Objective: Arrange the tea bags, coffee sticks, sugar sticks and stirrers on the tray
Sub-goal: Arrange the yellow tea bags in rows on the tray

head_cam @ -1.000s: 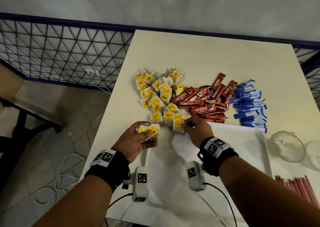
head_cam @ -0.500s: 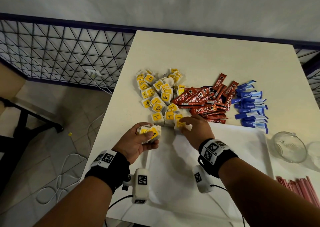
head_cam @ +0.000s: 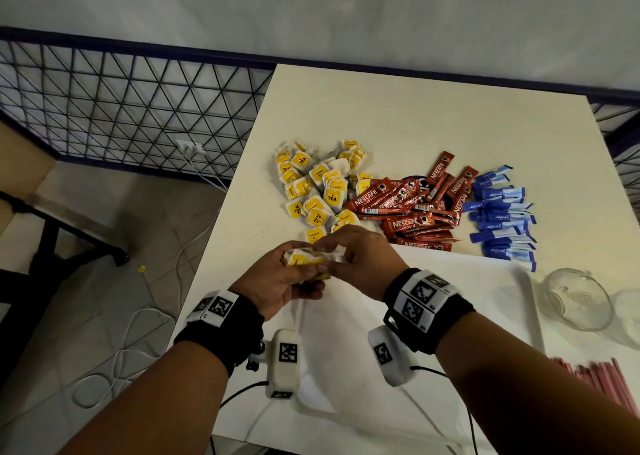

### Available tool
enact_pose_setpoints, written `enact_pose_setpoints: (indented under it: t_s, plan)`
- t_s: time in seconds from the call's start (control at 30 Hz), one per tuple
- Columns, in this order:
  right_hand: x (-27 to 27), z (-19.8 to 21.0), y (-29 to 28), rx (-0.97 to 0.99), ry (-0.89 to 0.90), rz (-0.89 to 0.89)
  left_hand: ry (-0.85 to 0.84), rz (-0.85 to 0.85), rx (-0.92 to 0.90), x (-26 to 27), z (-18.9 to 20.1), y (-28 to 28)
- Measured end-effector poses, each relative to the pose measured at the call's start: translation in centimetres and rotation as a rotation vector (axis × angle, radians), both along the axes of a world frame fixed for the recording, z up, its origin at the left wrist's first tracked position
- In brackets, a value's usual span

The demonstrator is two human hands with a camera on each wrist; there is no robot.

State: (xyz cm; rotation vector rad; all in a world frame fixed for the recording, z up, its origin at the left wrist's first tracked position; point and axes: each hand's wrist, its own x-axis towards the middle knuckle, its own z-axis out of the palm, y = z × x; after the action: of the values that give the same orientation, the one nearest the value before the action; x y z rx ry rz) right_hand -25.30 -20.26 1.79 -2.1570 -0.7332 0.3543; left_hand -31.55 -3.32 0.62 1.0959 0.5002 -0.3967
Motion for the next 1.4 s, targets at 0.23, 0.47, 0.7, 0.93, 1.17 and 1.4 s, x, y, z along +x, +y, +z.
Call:
enact_pose_setpoints:
  t_s: [0.23,0.47,0.7,0.93,1.17,1.4]
  plan:
    - [-0.1,0.2,-0.4,0.039,0.076,-0.066,-0.013,0.049,-0.100,0.2,0.1,-0.5]
    - [0.4,0.0,-1.6,-0.088,0.243,-0.051,0.074,0.154,-0.005,0.4,-1.2,0.0]
    - [1.5,-2.3,-1.2,-0.252,0.262,-0.162,0.088,0.162,-0.008,0.3,-1.7,0.5]
    - [2.1,-3.4,-0.3,-0.272,0.299,-0.283,0.094,0.159,-0.008,0.0,-2.2,1.3]
    - [2.3,-4.4,0.1,-0.283,0.169,-0.364,0.104,0.161,-0.018,-0.1,-2.1,1.6]
    - [2.1,-4.2,-0.2,-0.328,0.100,-0.338,0.111,0.138,-0.027,-0.4,-2.1,1.7]
